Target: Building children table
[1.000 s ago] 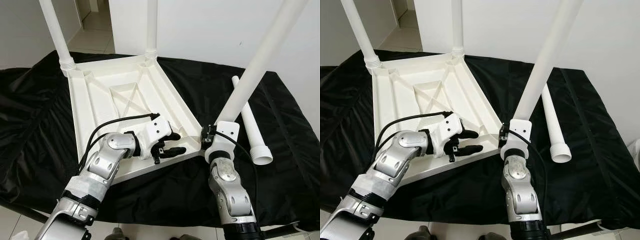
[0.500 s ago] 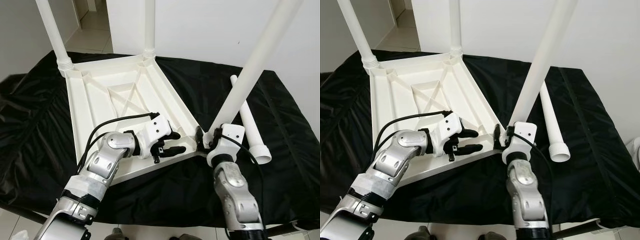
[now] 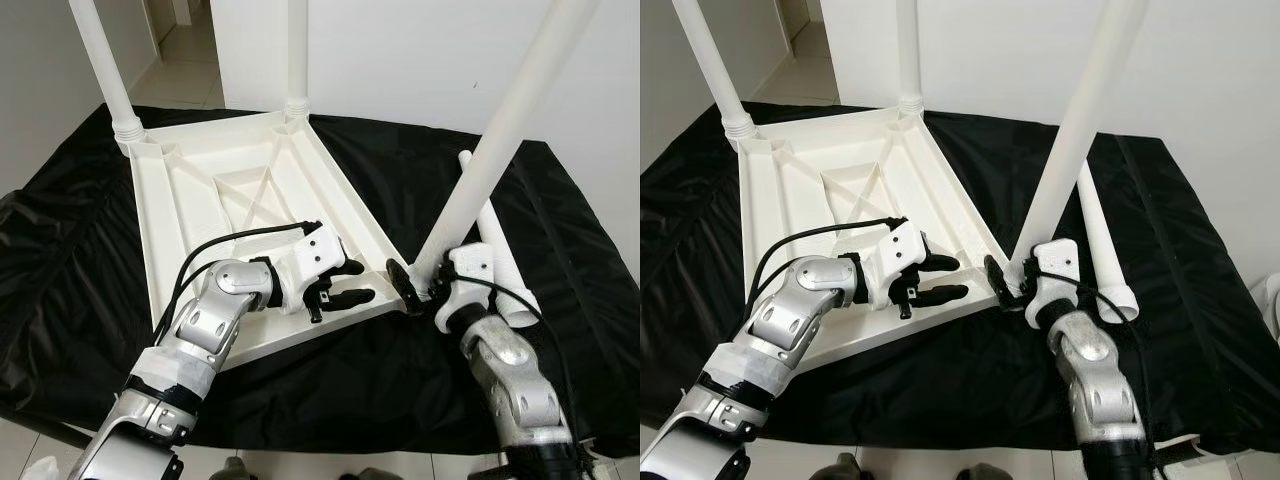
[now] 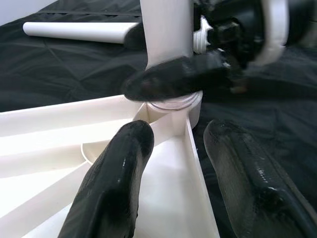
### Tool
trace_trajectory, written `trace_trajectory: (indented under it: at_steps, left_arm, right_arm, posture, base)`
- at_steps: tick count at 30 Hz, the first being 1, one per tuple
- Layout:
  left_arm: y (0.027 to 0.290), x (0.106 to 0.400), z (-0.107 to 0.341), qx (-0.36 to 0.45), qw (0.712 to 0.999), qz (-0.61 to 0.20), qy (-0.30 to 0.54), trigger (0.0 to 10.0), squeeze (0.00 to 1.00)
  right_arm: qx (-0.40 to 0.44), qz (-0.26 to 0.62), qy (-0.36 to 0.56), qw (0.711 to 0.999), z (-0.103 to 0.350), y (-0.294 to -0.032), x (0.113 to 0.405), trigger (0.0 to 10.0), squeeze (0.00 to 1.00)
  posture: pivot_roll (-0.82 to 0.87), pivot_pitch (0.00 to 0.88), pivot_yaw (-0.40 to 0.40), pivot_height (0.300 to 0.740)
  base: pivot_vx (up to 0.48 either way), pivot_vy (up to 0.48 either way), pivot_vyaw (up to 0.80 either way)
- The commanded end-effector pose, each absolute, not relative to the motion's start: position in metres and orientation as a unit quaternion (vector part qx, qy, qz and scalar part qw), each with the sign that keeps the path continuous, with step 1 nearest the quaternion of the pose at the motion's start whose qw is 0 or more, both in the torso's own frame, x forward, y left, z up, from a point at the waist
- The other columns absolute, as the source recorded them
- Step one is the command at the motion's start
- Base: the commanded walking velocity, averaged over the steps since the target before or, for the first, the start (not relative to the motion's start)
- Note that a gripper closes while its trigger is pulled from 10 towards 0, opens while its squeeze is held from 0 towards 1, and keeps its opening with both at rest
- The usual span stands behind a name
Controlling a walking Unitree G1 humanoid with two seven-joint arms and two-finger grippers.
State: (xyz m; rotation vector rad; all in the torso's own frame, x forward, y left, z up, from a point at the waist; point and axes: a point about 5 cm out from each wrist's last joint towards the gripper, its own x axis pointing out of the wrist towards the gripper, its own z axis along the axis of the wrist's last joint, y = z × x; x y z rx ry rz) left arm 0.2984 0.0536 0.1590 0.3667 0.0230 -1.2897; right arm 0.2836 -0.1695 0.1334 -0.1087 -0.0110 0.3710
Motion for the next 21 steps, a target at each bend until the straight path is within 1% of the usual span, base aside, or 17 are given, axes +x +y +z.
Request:
trace_trajectory:
  at_steps: [1, 5, 6, 7, 8, 9, 18, 19, 21]
  left_arm:
    - [0.053, 0.302, 0.160, 0.173, 0.796, -0.579, 0.007, 10.0, 0.00]
    - [0.052, 0.302, 0.161, 0.173, 0.796, -0.580, 0.007, 10.0, 0.00]
    - [0.052, 0.301, 0.161, 0.173, 0.795, -0.581, 0.006, 10.0, 0.00]
    - [0.052, 0.301, 0.161, 0.173, 0.795, -0.581, 0.006, 10.0, 0.00]
    - [0.052, 0.301, 0.161, 0.173, 0.794, -0.582, 0.006, 10.0, 0.00]
    - [0.051, 0.300, 0.161, 0.173, 0.794, -0.583, 0.006, 10.0, 0.00]
    - [0.051, 0.299, 0.160, 0.171, 0.793, -0.585, 0.008, 10.0, 0.00]
    - [0.051, 0.299, 0.159, 0.171, 0.791, -0.587, 0.008, 10.0, 0.00]
    - [0.051, 0.299, 0.159, 0.172, 0.790, -0.588, 0.009, 10.0, 0.00]
  right_arm:
    - [-0.063, 0.206, 0.003, 0.977, 0.129, -0.168, 0.287, 10.0, 0.00]
    - [-0.064, 0.220, 0.009, 0.973, 0.127, -0.167, 0.291, 10.0, 0.00]
    - [-0.067, 0.224, 0.011, 0.972, 0.125, -0.167, 0.294, 3.1, 0.00]
    - [-0.067, 0.224, 0.011, 0.972, 0.125, -0.167, 0.294, 3.1, 0.00]
    - [-0.068, 0.229, 0.012, 0.971, 0.124, -0.167, 0.296, 0.6, 0.00]
    - [-0.067, 0.232, 0.015, 0.970, 0.123, -0.168, 0.297, 0.0, 0.00]
    - [-0.062, 0.234, 0.020, 0.970, 0.116, -0.173, 0.295, 0.0, 0.00]
    - [-0.057, 0.228, 0.019, 0.972, 0.116, -0.174, 0.295, 10.0, 0.00]
    - [-0.053, 0.223, 0.017, 0.973, 0.116, -0.174, 0.294, 10.0, 0.00]
  posture:
    - [0.01, 0.000, -0.021, 0.740]
    - [0.01, 0.000, -0.020, 0.740]
    - [0.01, 0.000, -0.023, 0.740]
    - [0.01, 0.000, -0.023, 0.740]
    - [0.02, 0.000, -0.024, 0.740]
    - [0.02, 0.000, -0.025, 0.740]
    - [0.01, 0.000, -0.023, 0.740]
    - [0.00, 0.000, -0.014, 0.740]
    - [0.00, 0.000, -0.011, 0.740]
  base:
    - [0.000, 0.000, 0.00]
    - [0.000, 0.000, 0.00]
    - [0.000, 0.000, 0.00]
    - [0.000, 0.000, 0.00]
    - [0.000, 0.000, 0.00]
    - [0.000, 0.000, 0.00]
    - [0.000, 0.000, 0.00]
    - [0.000, 0.000, 0.00]
    - [0.000, 0.000, 0.00]
